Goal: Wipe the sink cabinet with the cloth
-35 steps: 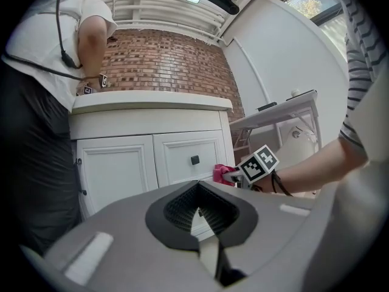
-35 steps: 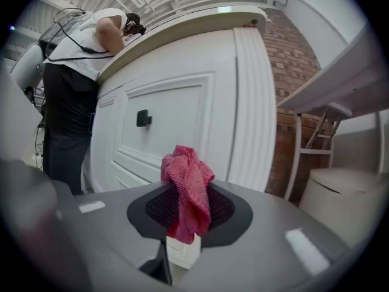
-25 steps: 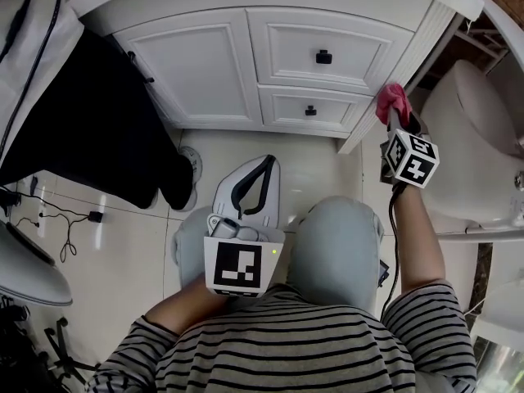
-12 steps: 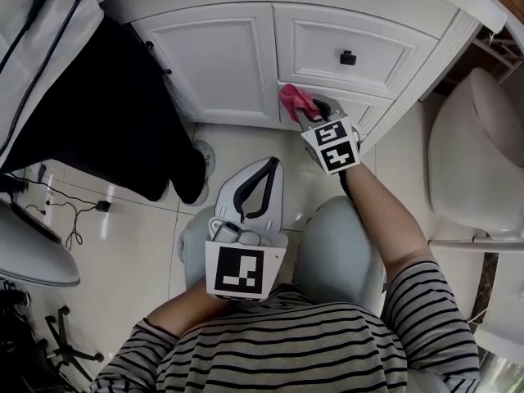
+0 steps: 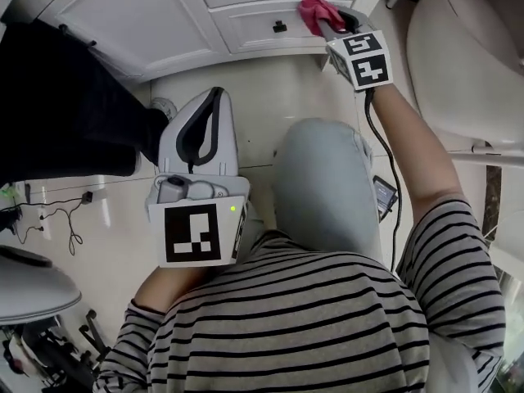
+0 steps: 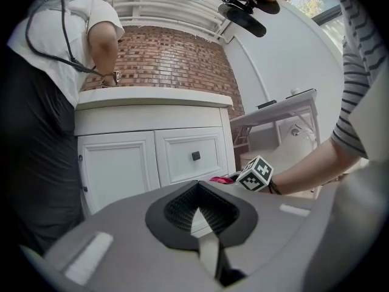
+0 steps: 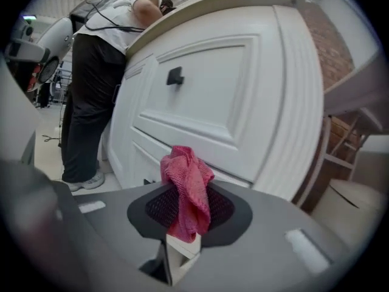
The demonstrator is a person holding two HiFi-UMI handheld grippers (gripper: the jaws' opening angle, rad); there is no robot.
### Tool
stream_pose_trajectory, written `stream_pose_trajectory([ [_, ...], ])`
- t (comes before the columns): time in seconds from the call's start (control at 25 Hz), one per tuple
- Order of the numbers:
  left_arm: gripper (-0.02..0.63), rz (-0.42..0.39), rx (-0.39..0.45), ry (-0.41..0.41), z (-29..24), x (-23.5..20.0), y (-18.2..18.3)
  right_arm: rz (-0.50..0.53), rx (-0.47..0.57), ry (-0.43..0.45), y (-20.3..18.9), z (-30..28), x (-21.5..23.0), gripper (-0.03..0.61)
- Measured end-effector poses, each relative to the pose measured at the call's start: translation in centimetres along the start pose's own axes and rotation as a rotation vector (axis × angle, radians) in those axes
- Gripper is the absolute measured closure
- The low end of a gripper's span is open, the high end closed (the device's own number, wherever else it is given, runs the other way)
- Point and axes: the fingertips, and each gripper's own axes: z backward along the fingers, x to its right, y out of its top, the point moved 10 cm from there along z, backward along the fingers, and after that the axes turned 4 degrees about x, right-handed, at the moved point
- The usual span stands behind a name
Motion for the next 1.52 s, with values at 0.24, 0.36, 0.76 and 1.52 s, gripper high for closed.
stream_pose_trajectory([
  [0.24, 0.618, 0.016, 0.014, -0.031, -0.4, 1.1, 0.4, -0.060, -0.065, -0.155, -2.5, 3.3, 4.5, 0.494],
  [0.36, 0.618, 0.020, 0.025, -0.035, -0.3, 1.2, 0.4, -0.109, -0.033, -0.153, -2.2, 4.3, 4.2, 0.494],
  [0.76, 0.618, 0.047, 0.012, 0.025, 2.3, -0.1, -0.8, -0.179, 0.122, 0.110, -1.1, -2.7, -8.7, 0.494],
  [1.52, 0.618, 0.007, -0.047, 0.012, 1.0, -0.5, -1.2, -0.057, 0.102, 0.116, -3.3, -6.7, -9.6, 0.499],
])
